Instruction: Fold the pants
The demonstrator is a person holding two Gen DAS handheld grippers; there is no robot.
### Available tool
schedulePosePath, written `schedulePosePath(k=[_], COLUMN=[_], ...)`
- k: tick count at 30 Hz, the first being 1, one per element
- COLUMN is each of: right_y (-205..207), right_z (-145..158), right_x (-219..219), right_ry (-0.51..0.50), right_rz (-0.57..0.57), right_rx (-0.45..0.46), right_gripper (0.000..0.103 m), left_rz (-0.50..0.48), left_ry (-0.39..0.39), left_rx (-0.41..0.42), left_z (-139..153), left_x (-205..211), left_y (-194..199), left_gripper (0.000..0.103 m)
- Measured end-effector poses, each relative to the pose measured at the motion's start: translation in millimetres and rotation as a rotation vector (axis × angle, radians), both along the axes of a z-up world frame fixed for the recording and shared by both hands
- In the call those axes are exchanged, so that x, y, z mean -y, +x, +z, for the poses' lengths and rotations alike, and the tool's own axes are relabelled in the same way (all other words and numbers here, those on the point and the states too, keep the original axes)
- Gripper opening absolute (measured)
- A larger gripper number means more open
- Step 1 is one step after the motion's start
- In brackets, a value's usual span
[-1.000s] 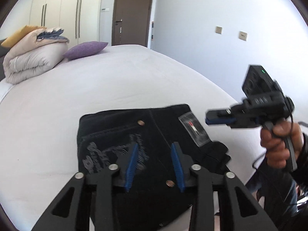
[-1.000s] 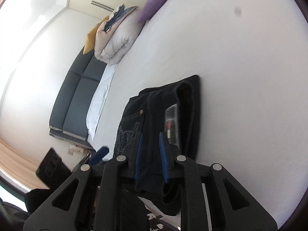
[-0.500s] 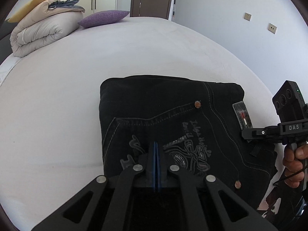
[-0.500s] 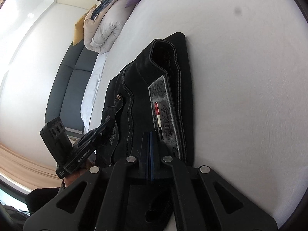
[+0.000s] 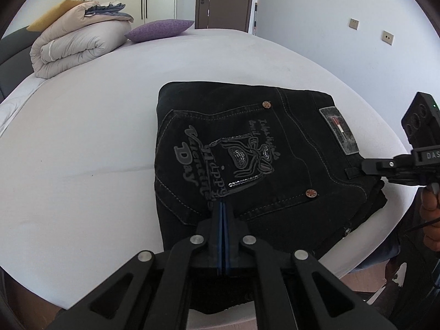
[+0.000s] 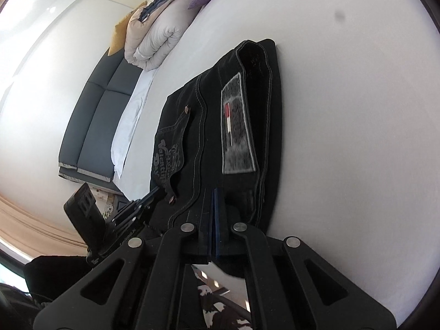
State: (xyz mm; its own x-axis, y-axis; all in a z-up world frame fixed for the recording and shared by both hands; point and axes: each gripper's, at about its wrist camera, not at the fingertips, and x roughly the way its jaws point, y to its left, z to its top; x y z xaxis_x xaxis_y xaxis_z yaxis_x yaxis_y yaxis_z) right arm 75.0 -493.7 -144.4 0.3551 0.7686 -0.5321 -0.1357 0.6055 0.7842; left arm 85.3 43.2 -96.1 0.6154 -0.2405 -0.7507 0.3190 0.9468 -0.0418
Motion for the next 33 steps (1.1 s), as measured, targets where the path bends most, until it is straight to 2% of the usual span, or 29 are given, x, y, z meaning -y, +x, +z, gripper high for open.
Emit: schedulePosePath(k=[3, 5, 8, 14, 16, 18, 19, 20, 22, 23, 24, 26, 28, 30, 33], right_y=[-17.9, -24.7, -30.4, -32.3, -32.7, -35.9, -38.1, -40.0, -41.3, -40.6, -39.6, -31.9, -14.4, 4.6, 25.7], right_z=[-12.4, -24.8, -26.3, -25.6, -18.8, -7.5, -0.4, 7.4, 19.5, 23.6, 27.1, 29.9, 21.9, 9.5, 2.7], right_x=[10.0, 15.7, 12.1, 11.9, 10.6, 10.8, 11.6, 12.8, 20.1, 26.1, 33.2, 44.8, 51.4, 56.2, 54.7], right_ry=[0.033, 0.090, 0.057, 0.059, 0.047, 0.014, -0.008, -0.023, -0.025, -0.015, 0.001, 0.026, 0.024, 0.047, 0.030], right_rz=[-0.010, -0.019, -0.012, -0.012, -0.016, -0.006, -0.001, 0.003, -0.015, -0.044, -0.080, -0.125, -0.141, -0.150, -0.135], right_rx=[-0.017, -0.007, 0.055, 0.082, 0.087, 0.108, 0.127, 0.148, 0.174, 0.179, 0.190, 0.199, 0.122, 0.033, -0.026], right_gripper=[0.000, 0.000, 0.000, 0.000, 0.000, 0.003, 0.005, 0.013, 0.044, 0.074, 0.080, 0.080, 0.080, 0.078, 0.075], left_rz=[0.000, 0.000, 0.000, 0.009, 0.019, 0.021, 0.027, 0.042, 0.073, 0.093, 0.110, 0.128, 0.113, 0.088, 0.081], left_ry=[0.003, -0.008, -0.003, -0.015, -0.052, -0.098, -0.112, -0.124, -0.149, -0.167, -0.183, -0.201, -0.212, -0.264, -0.295], left_rx=[0.000, -0.003, -0.003, 0.000, 0.001, 0.002, 0.014, 0.041, 0.086, 0.103, 0.107, 0.081, 0.026, -0.053, -0.158], left_z=[-1.3, -2.9, -3.4, -4.8, -0.7, 8.0, 13.8, 23.0, 39.5, 47.2, 51.0, 49.7, 40.4, 27.1, 8.2], left_x=[2.2, -1.0, -1.1, -3.6, -9.3, -17.1, -22.4, -29.2, -43.7, -53.0, -60.4, -71.3, -74.1, -73.9, -70.5], left_y=[0.4, 4.2, 5.5, 3.1, 0.7, -3.5, -6.2, -8.9, -11.0, -8.9, -4.7, 10.7, 31.5, 51.6, 76.9], left_gripper=[0.001, 0.001, 0.001, 0.001, 0.001, 0.008, 0.022, 0.041, 0.058, 0.069, 0.074, 0.078, 0.078, 0.078, 0.074])
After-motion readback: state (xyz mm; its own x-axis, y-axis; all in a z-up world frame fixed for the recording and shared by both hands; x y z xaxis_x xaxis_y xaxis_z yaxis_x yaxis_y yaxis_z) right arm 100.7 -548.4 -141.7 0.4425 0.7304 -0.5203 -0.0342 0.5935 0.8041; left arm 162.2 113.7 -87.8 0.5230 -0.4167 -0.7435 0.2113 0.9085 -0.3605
